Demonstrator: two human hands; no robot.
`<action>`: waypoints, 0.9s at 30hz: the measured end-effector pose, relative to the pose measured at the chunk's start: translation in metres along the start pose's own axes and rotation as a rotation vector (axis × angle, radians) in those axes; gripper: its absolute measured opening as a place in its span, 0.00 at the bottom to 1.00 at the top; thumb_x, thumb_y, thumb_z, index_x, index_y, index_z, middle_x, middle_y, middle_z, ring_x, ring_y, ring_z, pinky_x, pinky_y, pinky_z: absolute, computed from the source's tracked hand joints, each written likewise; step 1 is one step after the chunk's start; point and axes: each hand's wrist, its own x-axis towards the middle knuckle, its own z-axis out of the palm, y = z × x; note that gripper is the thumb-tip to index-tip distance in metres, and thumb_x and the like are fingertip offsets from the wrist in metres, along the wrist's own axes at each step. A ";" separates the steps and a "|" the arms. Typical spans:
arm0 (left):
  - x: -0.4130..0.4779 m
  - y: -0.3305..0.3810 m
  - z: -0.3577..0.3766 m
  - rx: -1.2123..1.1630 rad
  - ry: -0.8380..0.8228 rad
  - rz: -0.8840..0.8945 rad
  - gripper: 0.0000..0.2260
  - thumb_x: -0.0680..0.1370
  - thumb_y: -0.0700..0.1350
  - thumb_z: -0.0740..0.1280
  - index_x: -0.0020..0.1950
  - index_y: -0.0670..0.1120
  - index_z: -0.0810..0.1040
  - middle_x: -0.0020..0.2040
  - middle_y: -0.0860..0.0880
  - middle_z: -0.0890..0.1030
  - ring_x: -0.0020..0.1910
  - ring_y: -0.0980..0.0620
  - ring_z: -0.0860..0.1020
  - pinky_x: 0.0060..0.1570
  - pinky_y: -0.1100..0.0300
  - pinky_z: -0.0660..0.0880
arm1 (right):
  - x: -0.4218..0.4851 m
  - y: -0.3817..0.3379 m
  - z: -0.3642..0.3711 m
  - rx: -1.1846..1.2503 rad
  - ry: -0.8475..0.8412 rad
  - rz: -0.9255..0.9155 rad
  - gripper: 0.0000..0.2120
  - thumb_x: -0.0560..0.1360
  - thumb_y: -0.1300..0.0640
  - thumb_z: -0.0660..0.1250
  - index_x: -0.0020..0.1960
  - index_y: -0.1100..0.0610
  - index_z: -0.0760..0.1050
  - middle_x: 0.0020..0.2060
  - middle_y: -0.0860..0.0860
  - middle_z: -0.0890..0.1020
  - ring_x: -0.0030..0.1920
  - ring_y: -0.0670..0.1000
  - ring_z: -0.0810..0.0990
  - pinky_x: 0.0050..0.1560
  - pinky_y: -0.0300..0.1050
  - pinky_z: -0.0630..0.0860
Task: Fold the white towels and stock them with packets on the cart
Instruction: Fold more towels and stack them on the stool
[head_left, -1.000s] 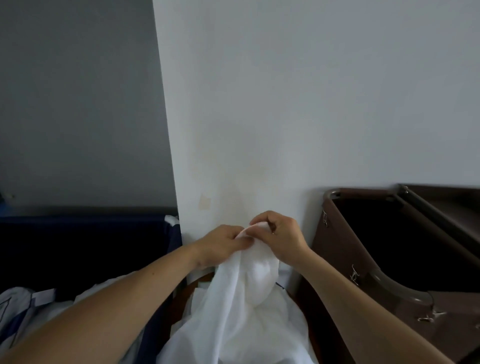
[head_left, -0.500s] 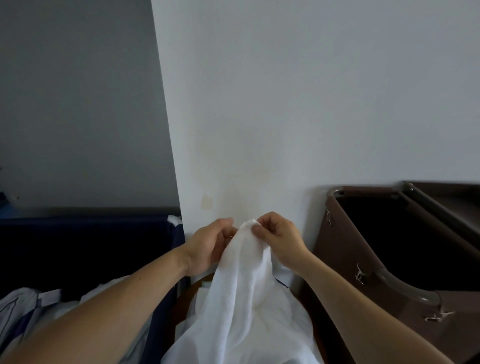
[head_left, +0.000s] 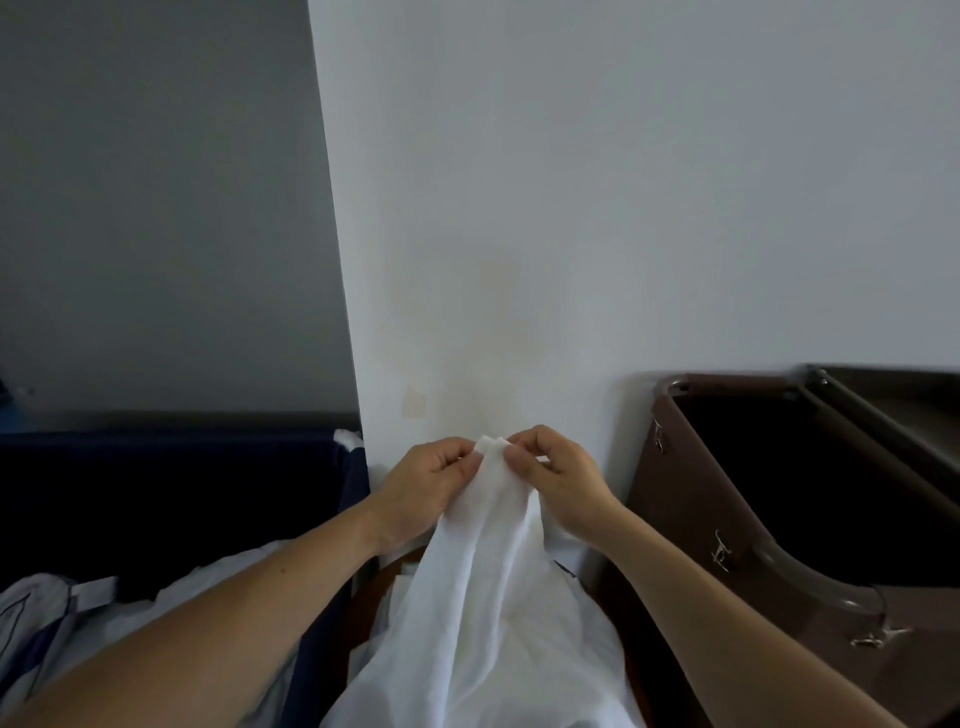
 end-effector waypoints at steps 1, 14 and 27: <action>0.000 0.001 0.003 0.005 -0.019 0.012 0.11 0.83 0.48 0.60 0.58 0.47 0.81 0.53 0.49 0.84 0.53 0.49 0.82 0.57 0.51 0.80 | 0.001 -0.001 0.000 -0.016 0.004 0.006 0.06 0.78 0.54 0.68 0.42 0.50 0.77 0.45 0.46 0.83 0.41 0.47 0.80 0.46 0.46 0.78; -0.002 -0.004 0.010 0.293 -0.019 0.067 0.15 0.80 0.57 0.62 0.52 0.46 0.79 0.47 0.43 0.83 0.47 0.42 0.81 0.50 0.42 0.78 | 0.000 0.005 0.002 -0.090 0.064 -0.001 0.07 0.76 0.56 0.71 0.41 0.52 0.76 0.35 0.45 0.79 0.33 0.38 0.75 0.36 0.33 0.72; 0.009 0.003 0.007 0.508 0.047 0.110 0.15 0.82 0.55 0.60 0.50 0.43 0.76 0.43 0.45 0.80 0.40 0.48 0.78 0.44 0.55 0.77 | 0.024 -0.018 -0.006 -0.217 0.169 -0.047 0.10 0.78 0.52 0.68 0.39 0.52 0.75 0.31 0.45 0.75 0.32 0.42 0.71 0.36 0.35 0.69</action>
